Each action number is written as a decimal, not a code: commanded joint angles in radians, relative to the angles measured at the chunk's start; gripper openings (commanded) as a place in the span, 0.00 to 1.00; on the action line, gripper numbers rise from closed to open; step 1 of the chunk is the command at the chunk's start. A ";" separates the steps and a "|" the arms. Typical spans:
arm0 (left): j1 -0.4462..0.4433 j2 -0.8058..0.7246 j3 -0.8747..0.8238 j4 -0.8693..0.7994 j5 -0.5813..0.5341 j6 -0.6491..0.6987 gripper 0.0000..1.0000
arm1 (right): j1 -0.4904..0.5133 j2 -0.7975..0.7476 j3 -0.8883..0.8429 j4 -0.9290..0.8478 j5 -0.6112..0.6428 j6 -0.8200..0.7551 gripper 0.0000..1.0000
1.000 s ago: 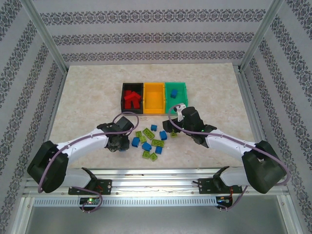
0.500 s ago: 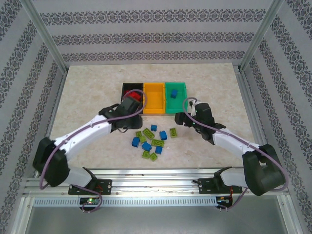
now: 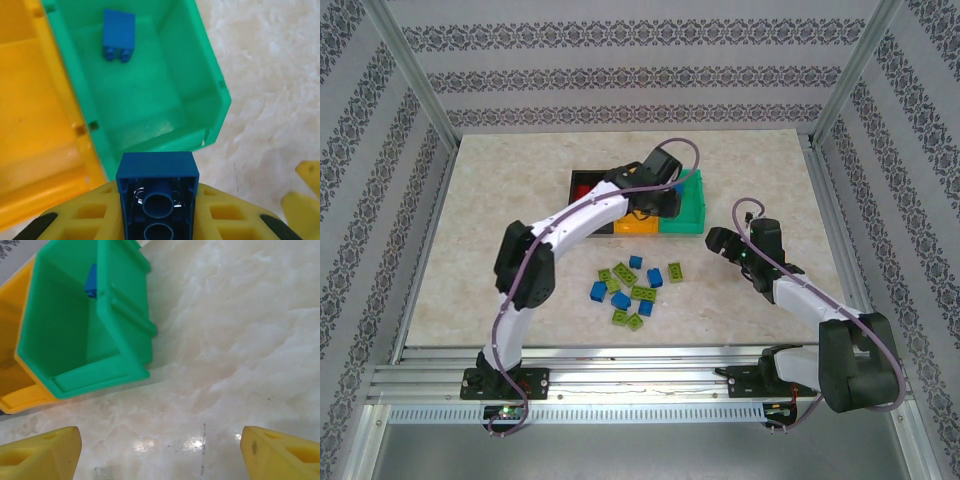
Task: Sort the legos into containers by color
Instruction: Place the lego in the container.
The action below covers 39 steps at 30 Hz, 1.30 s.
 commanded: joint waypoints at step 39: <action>-0.087 -0.947 -1.258 0.180 -0.108 -0.185 0.68 | 0.221 0.052 0.061 0.031 0.034 -0.078 0.83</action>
